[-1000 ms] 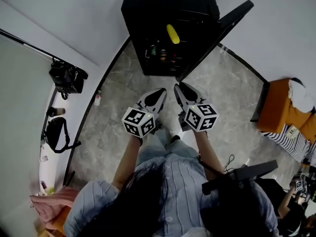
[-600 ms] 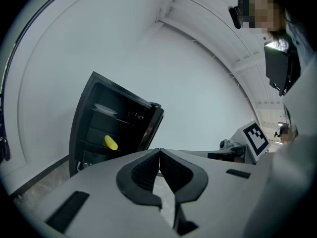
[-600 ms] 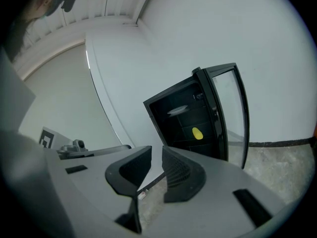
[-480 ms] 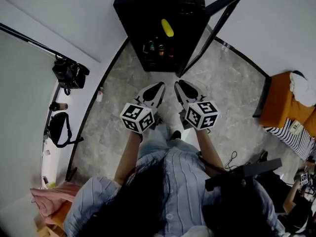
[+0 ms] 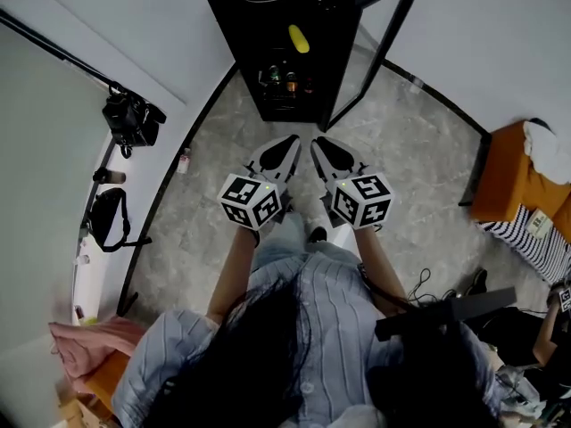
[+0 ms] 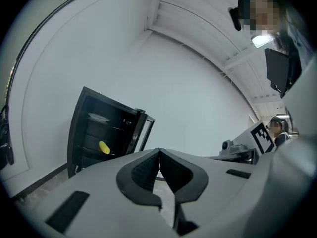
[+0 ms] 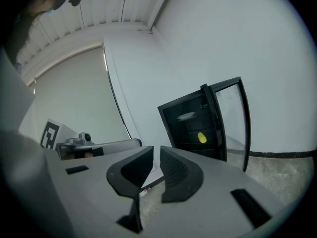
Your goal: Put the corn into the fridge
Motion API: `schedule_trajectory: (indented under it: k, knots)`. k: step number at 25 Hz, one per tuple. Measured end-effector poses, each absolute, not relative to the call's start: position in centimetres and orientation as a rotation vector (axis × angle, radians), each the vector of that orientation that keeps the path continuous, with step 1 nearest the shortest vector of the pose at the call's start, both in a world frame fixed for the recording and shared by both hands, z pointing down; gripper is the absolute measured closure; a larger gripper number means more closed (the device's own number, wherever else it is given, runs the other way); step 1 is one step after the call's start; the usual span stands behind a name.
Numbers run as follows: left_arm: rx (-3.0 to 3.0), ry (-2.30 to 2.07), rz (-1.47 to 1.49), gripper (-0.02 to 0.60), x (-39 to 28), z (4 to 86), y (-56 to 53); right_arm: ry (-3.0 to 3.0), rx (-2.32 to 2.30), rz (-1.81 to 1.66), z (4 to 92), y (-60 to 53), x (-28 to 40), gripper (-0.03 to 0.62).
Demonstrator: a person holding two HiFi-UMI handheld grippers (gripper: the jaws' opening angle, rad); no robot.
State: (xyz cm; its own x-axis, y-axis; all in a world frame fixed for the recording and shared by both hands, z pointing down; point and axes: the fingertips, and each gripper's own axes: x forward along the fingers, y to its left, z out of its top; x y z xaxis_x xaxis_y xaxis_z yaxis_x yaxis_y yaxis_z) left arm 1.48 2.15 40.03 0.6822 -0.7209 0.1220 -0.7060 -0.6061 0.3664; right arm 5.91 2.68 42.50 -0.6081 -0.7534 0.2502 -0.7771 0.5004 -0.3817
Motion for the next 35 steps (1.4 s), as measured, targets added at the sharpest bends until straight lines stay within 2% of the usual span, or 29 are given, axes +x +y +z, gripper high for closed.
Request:
schedule_trajectory:
  k: [11, 35]
  knots:
    - [2.562, -1.131, -0.011, 0.572, 4.4, 39.4, 9.4, -2.713, 1.359, 0.675, 41.6, 8.6, 8.7, 0.559]
    - [2.556, -1.195, -0.017, 0.572, 2.0, 39.1, 14.0, -2.713, 1.268, 0.542, 40.8, 13.1, 5.7, 0.572]
